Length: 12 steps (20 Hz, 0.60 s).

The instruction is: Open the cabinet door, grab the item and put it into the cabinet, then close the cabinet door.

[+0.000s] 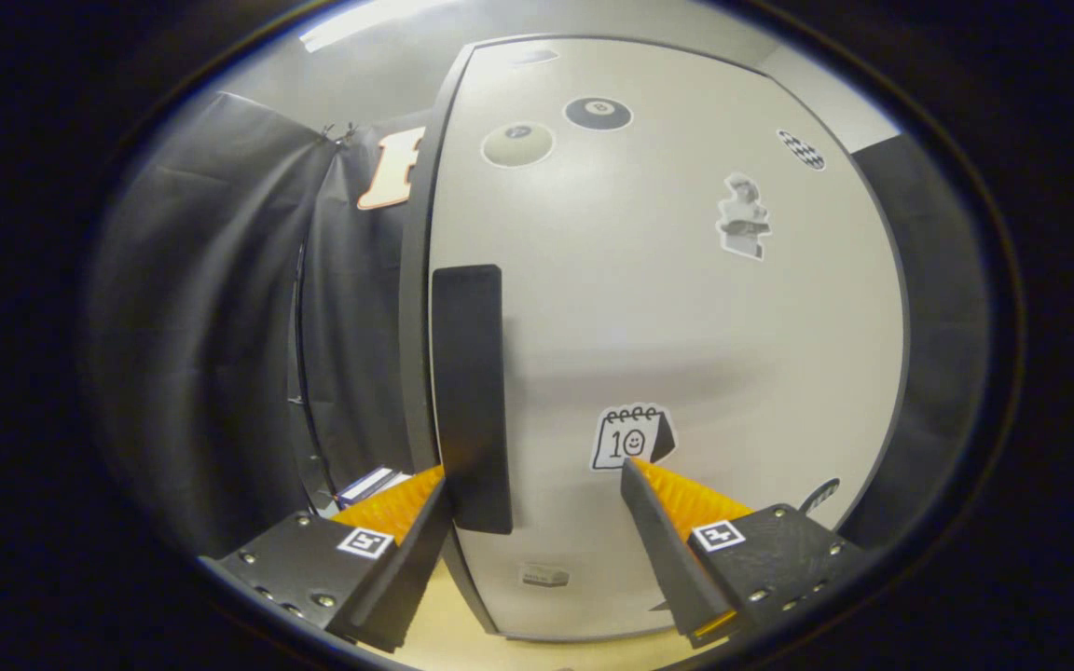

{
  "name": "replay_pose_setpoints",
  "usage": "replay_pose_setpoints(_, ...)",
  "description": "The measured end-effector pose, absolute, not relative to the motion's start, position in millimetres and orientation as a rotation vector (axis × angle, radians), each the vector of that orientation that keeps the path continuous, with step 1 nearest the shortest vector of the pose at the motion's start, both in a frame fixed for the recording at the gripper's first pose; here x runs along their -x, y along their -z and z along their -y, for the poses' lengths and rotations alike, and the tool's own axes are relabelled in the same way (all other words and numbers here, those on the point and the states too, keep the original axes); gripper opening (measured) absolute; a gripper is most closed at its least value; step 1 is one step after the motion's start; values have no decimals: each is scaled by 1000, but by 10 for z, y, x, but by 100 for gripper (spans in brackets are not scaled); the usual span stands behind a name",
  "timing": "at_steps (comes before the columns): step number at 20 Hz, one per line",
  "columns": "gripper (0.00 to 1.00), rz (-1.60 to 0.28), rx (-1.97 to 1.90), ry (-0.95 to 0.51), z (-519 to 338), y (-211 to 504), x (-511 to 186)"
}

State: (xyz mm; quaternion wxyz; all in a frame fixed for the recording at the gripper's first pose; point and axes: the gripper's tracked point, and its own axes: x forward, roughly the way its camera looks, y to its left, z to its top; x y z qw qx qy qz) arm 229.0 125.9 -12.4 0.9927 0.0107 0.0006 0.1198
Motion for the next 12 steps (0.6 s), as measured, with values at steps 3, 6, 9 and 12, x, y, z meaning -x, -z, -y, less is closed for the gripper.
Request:
replay_pose_setpoints(3, 100, 14, -15, -241, -1259, 104, -2294)
replay_pose_setpoints(6, 100, -28, -53, -226, -1275, 146, -2222)
replay_pose_setpoints(9, 100, -4, -65, -232, -1246, 26, -1882)
replay_pose_setpoints(12, 100, -11, -55, -206, -1052, 23, -1381)
